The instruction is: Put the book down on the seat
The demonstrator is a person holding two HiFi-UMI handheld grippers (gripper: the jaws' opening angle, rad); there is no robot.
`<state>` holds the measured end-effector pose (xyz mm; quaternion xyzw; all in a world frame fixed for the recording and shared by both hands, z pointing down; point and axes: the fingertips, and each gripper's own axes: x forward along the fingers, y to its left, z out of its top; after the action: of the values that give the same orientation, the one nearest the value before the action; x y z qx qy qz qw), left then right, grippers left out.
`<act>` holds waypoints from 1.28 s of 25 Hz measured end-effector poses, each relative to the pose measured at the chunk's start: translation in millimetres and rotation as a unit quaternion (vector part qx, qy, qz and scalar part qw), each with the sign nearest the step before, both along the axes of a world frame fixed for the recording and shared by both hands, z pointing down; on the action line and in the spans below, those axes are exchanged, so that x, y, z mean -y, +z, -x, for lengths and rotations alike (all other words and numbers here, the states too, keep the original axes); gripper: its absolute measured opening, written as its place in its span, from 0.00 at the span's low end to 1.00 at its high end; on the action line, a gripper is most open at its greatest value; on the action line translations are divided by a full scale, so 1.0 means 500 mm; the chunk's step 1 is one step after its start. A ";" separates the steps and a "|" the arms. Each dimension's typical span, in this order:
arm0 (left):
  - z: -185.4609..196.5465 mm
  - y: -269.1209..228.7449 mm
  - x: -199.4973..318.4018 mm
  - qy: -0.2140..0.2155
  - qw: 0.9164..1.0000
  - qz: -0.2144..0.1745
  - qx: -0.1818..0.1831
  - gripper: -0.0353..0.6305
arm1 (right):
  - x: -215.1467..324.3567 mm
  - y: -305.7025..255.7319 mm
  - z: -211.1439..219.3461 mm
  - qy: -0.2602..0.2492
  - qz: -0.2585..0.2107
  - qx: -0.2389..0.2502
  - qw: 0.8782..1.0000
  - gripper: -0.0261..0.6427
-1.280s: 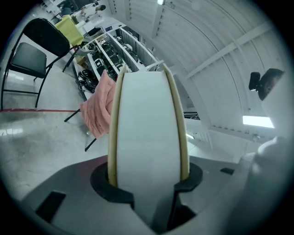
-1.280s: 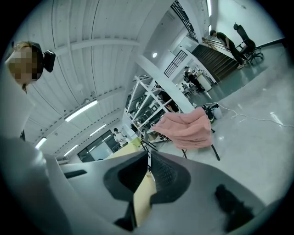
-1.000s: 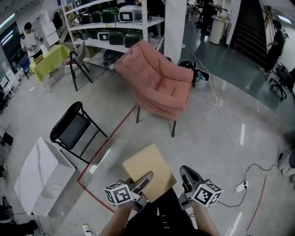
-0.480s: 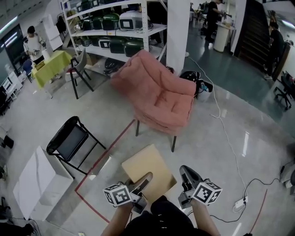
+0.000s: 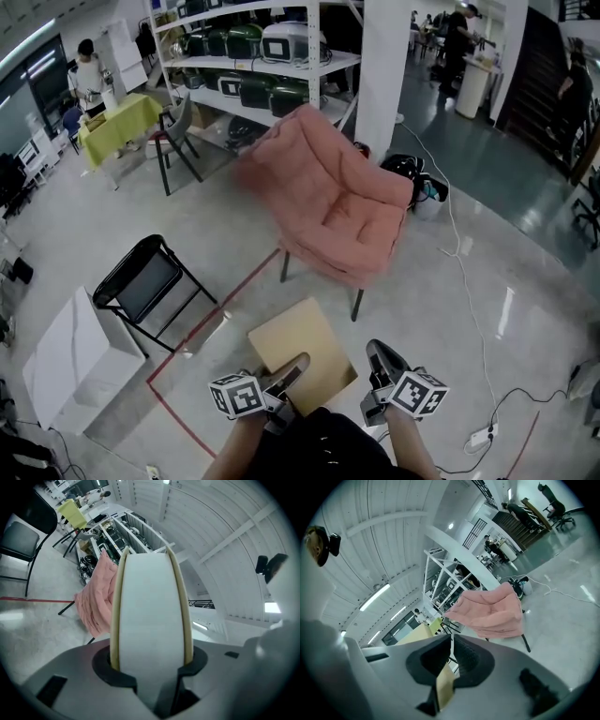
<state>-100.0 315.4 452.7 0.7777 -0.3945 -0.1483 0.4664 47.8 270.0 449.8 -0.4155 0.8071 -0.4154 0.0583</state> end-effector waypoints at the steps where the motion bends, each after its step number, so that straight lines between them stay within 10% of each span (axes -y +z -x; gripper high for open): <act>1: -0.004 0.002 0.002 0.001 1.000 0.000 0.000 0.38 | 0.002 0.003 -0.003 0.003 0.002 0.000 1.000 0.06; 32: -0.054 0.041 0.244 0.037 0.999 0.022 0.002 0.38 | 0.215 0.051 -0.045 0.027 0.034 0.005 0.999 0.06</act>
<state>-72.9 193.6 473.3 0.7818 -0.3691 -0.1206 0.4879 70.1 162.6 475.4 -0.4371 0.7806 -0.4429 0.0593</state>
